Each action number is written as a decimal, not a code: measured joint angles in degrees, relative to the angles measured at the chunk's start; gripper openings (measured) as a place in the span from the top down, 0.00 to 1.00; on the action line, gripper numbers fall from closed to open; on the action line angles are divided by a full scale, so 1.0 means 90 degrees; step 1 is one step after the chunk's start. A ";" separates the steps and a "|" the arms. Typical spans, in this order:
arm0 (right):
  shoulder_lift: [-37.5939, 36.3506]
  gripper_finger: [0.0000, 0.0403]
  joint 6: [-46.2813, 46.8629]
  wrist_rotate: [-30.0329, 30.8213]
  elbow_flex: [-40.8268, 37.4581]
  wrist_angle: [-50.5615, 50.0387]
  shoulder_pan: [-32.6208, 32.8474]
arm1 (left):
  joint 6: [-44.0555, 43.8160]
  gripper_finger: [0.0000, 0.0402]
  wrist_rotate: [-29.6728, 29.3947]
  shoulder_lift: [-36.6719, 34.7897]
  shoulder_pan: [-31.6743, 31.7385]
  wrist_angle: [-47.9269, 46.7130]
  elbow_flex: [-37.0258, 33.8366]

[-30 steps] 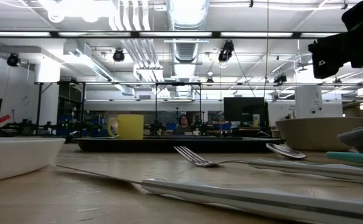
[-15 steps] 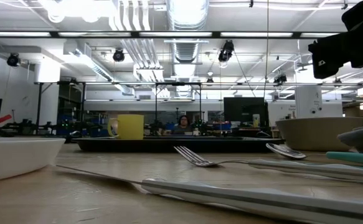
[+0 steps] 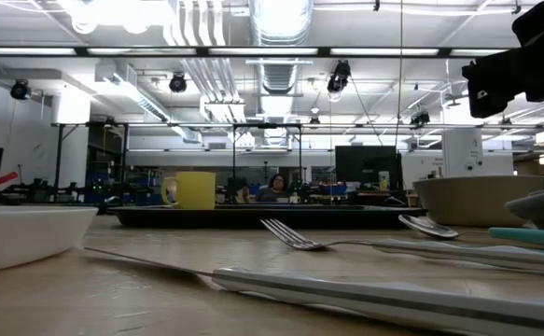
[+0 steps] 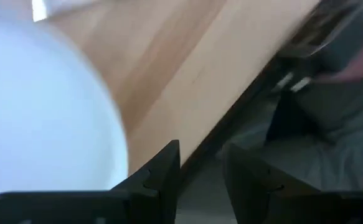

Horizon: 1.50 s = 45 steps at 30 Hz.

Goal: Set up tray
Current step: Put the white plate on the black serving tray

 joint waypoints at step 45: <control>0.0000 0.83 0.0006 -0.0049 0.0000 -0.0015 -0.0002 | -0.0808 0.75 0.0573 -0.0590 -0.0002 0.1466 -0.2535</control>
